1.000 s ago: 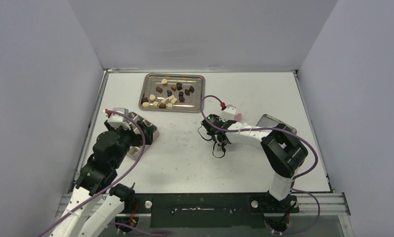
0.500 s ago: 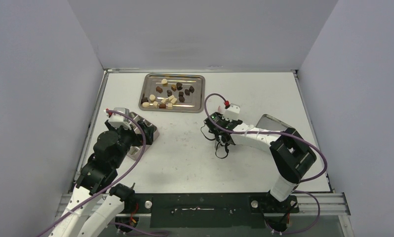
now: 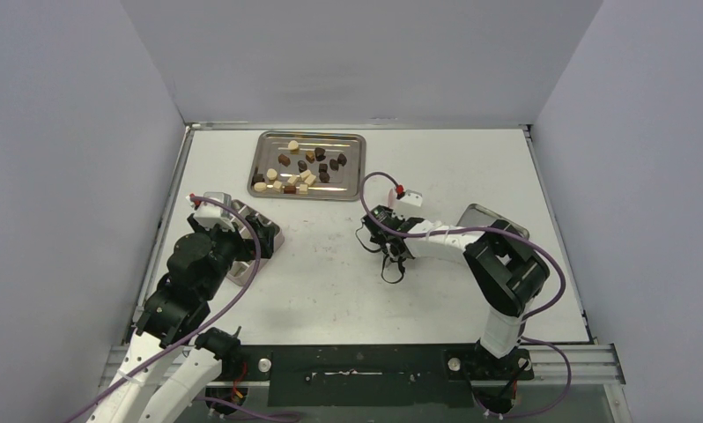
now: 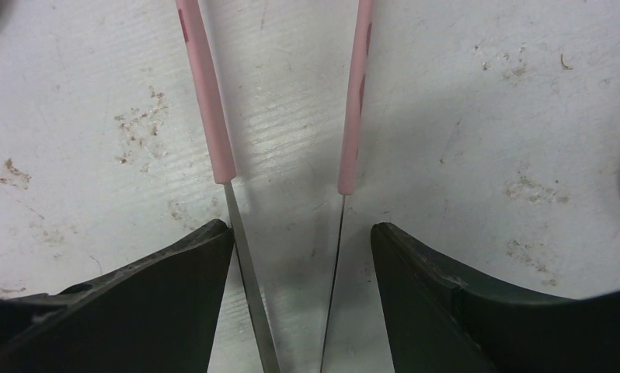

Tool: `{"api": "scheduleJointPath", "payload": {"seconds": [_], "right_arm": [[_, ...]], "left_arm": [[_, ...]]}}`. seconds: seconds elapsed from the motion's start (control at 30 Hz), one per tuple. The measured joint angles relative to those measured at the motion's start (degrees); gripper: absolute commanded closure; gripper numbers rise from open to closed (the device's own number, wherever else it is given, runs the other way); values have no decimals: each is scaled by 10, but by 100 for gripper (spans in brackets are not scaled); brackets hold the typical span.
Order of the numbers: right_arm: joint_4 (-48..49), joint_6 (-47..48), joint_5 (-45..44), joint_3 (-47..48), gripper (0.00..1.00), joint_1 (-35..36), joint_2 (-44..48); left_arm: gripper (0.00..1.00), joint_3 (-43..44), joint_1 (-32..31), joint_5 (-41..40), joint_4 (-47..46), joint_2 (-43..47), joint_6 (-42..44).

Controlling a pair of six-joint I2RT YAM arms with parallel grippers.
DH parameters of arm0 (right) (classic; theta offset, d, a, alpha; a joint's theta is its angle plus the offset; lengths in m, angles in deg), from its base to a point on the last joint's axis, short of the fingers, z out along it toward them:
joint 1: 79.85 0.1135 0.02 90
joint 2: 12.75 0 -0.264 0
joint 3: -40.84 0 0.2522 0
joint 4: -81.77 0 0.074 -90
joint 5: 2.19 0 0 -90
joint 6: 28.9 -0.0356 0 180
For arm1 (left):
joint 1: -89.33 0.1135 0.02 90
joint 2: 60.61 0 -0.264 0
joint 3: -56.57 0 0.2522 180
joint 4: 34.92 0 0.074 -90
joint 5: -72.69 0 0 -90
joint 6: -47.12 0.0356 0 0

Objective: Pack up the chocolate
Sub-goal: Pick up the clamp at the center of the board.

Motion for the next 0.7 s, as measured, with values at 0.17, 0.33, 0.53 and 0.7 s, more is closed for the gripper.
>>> {"api": "scheduleJointPath", "payload": {"seconds": [0.17, 0.33, 0.53, 0.7], "right_arm": [[11, 2, 1, 0, 39, 0, -1], [20, 4, -9, 0, 41, 0, -9], [22, 11, -17, 0, 49, 0, -13], [22, 17, -23, 0, 56, 0, -14]], "left_arm": [[3, 0, 0, 0, 0, 0, 0], [3, 0, 0, 0, 0, -1, 1], [3, 0, 0, 0, 0, -3, 2], [3, 0, 0, 0, 0, -4, 2]]}}
